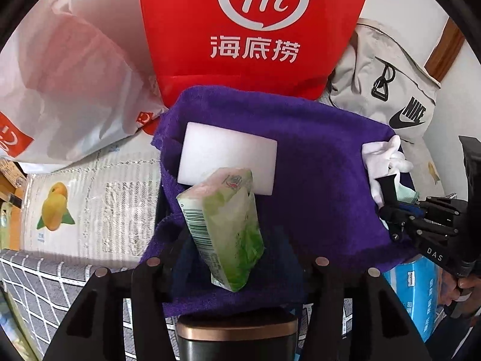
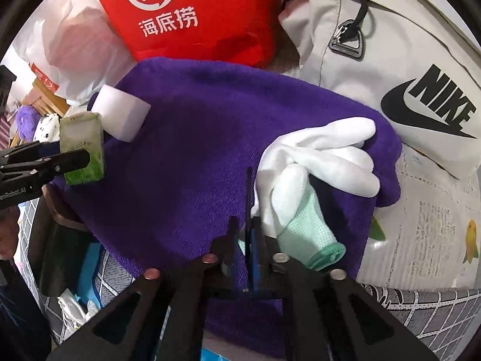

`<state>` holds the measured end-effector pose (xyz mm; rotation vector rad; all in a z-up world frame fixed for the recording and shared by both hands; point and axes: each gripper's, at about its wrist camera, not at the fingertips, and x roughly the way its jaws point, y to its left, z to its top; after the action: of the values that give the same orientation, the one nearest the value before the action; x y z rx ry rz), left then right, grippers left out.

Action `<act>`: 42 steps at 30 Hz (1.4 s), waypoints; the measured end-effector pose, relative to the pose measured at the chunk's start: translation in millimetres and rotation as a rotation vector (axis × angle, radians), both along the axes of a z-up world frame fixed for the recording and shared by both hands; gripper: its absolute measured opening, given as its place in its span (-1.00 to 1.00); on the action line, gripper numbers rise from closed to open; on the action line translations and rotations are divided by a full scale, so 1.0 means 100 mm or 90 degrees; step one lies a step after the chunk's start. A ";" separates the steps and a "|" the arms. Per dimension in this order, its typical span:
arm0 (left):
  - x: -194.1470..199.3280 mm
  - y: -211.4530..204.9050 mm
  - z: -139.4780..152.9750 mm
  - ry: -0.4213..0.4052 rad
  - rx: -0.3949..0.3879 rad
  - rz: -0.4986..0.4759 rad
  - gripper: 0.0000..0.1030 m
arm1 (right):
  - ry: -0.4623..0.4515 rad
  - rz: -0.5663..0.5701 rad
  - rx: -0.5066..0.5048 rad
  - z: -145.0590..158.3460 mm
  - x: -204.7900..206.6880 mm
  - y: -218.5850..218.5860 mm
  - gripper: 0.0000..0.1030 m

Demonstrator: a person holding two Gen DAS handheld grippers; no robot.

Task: Organize soft objects
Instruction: 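Release the wipes packet with the left tool while the right tool grasps the blue tissue pack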

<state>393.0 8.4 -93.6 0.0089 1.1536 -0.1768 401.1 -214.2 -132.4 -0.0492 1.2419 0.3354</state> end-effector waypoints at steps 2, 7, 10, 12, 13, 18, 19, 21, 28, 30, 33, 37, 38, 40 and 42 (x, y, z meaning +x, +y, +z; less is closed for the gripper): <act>-0.01 0.02 0.03 -0.001 -0.002 0.003 0.02 | 0.000 0.002 -0.006 0.00 0.00 0.00 -0.65; -0.02 0.05 0.08 -0.001 0.000 0.010 0.02 | -0.007 -0.005 -0.012 0.10 -0.03 -0.06 -0.63; -0.04 0.04 0.09 -0.001 0.005 0.009 0.02 | -0.024 -0.016 -0.035 0.18 -0.04 -0.11 -0.53; -0.06 0.03 0.12 -0.006 0.006 0.007 0.02 | -0.033 -0.024 -0.035 0.24 -0.06 -0.17 -0.41; -0.07 0.03 0.14 -0.008 0.005 0.005 0.02 | -0.038 -0.029 -0.030 0.28 -0.06 -0.19 -0.40; -0.15 0.05 0.28 -0.030 -0.007 0.001 0.02 | -0.064 -0.035 -0.026 0.46 -0.12 -0.21 -0.40; -0.16 0.06 0.30 -0.034 -0.009 0.003 0.02 | -0.075 -0.034 -0.027 0.53 -0.15 -0.20 -0.40; -0.19 0.08 0.35 -0.037 -0.009 0.011 0.02 | -0.097 -0.040 -0.022 0.67 -0.24 -0.26 -0.40; -0.35 0.04 0.58 -0.063 -0.010 0.009 0.02 | -0.124 -0.058 0.018 0.95 -0.66 -0.33 -0.40; -0.43 -0.02 0.65 -0.073 -0.004 -0.002 0.02 | -0.126 -0.061 0.026 0.97 -0.82 -0.35 -0.40; -0.58 -0.13 0.71 -0.085 -0.002 -0.018 0.02 | -0.124 -0.061 0.039 1.01 -1.09 -0.34 -0.40; -0.82 -0.25 0.73 -0.079 0.001 -0.039 0.02 | -0.127 -0.060 0.033 1.03 -1.48 -0.30 -0.40; -0.91 -0.27 0.74 -0.081 0.006 -0.044 0.02 | -0.127 -0.060 0.034 1.02 -1.55 -0.30 -0.40; -1.06 -0.29 0.79 -0.090 0.012 -0.054 0.02 | -0.126 -0.066 0.044 1.00 -1.75 -0.30 -0.40; -1.21 -0.29 0.83 -0.095 0.019 -0.060 0.02 | -0.122 -0.065 0.054 0.97 -1.95 -0.28 -0.40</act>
<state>271.8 -20.9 -10.7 0.1008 1.0079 -0.2382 206.5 -242.5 -35.2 0.0546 1.0352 0.2874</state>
